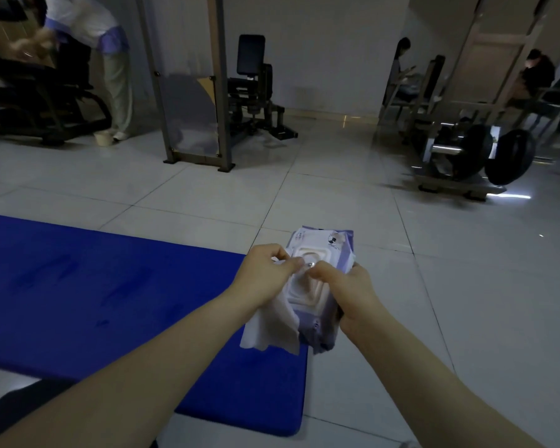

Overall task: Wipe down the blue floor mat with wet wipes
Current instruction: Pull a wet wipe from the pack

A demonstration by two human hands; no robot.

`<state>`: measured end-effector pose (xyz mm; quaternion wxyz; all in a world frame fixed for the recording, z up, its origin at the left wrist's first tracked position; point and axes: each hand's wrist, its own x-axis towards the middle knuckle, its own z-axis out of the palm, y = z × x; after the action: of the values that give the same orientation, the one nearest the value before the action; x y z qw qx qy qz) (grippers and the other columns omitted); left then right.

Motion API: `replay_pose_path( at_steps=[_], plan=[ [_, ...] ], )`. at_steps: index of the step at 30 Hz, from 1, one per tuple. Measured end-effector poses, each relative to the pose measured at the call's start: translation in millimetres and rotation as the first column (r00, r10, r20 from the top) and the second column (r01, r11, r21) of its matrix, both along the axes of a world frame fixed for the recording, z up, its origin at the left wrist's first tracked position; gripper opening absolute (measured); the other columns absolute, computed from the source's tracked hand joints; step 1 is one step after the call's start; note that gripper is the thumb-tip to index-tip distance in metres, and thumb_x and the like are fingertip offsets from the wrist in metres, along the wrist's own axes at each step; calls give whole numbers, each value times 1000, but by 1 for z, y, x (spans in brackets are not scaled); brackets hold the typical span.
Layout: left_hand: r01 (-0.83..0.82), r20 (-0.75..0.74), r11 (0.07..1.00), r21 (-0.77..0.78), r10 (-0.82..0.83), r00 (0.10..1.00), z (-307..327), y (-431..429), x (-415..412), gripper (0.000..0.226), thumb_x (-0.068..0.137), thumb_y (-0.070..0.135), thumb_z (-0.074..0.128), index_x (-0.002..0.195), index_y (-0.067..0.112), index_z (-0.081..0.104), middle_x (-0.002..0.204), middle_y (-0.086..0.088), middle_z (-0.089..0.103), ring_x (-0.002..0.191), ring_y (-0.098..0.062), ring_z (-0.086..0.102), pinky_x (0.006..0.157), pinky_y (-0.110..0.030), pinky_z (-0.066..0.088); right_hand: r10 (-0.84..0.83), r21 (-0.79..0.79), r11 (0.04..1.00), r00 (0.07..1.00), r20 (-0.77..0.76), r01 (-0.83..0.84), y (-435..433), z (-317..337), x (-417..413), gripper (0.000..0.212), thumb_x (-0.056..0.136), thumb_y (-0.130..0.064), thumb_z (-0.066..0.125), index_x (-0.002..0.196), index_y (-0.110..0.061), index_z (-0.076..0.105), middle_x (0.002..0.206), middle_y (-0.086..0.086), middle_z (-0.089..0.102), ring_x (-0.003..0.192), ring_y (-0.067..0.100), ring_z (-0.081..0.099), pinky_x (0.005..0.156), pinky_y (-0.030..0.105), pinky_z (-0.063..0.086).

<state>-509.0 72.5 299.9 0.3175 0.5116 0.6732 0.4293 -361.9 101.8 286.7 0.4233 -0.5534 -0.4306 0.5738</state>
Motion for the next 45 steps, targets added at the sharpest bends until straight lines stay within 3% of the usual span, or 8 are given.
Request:
replay_pose_path(
  at_steps=[4,11,14,18,21,27,37,45],
  plan=[
    [-151,-65,987,-48,148,987,5,6,-24,29,91,45,69,84,20,58,77,9,54,72,-14,53,69,-30,41,-139,-16,990,990,27,139,6,0,5,34,76,-9,75,107,-10,63,96,14,71,87,33,69,77,47,61],
    [143,296,990,14,-141,945,18,-7,-10,26,94,40,68,94,16,79,95,-1,74,86,-18,67,68,-24,55,-180,-84,981,983,-39,176,18,5,28,29,83,-16,77,103,-5,59,88,9,66,73,25,63,59,37,54],
    [140,95,982,-126,-128,987,5,-6,-9,38,84,52,76,97,17,77,91,-1,75,86,-20,70,72,-30,56,-124,-44,992,982,-143,119,17,3,24,29,87,-12,72,113,-2,64,92,13,72,81,29,70,74,47,60],
    [261,222,884,-387,-186,957,2,-5,-16,64,65,63,81,107,16,75,87,-3,79,84,-19,75,74,-31,57,-104,-114,991,946,-307,72,11,10,22,21,96,-24,67,111,-10,62,86,13,76,75,29,73,57,39,58],
    [218,230,915,-339,-144,963,3,0,-16,62,66,62,80,109,17,74,86,-4,79,83,-20,76,75,-31,58,60,-70,993,918,-392,-94,8,16,26,43,89,-46,68,117,-14,64,96,11,78,83,27,76,70,40,60],
    [188,165,939,-290,-144,976,11,-2,7,65,72,65,76,115,17,69,100,-4,74,95,-19,69,79,-31,54,-15,60,998,968,-250,30,8,24,41,28,86,-6,76,111,-9,63,91,11,78,79,26,76,60,36,62],
    [364,151,929,-64,-352,924,134,-20,114,74,57,68,80,106,14,74,89,-3,79,87,-22,75,81,-37,60,11,403,905,937,-348,139,-53,121,145,42,90,-13,71,131,-10,59,112,14,75,102,32,73,81,45,62],
    [465,209,885,7,-456,865,154,-56,281,42,80,47,83,101,12,74,90,-9,76,79,-21,71,61,-28,49,-373,407,779,874,-311,477,-112,136,284,42,84,-13,80,123,-11,64,101,8,78,92,26,76,83,48,62]
  ],
)
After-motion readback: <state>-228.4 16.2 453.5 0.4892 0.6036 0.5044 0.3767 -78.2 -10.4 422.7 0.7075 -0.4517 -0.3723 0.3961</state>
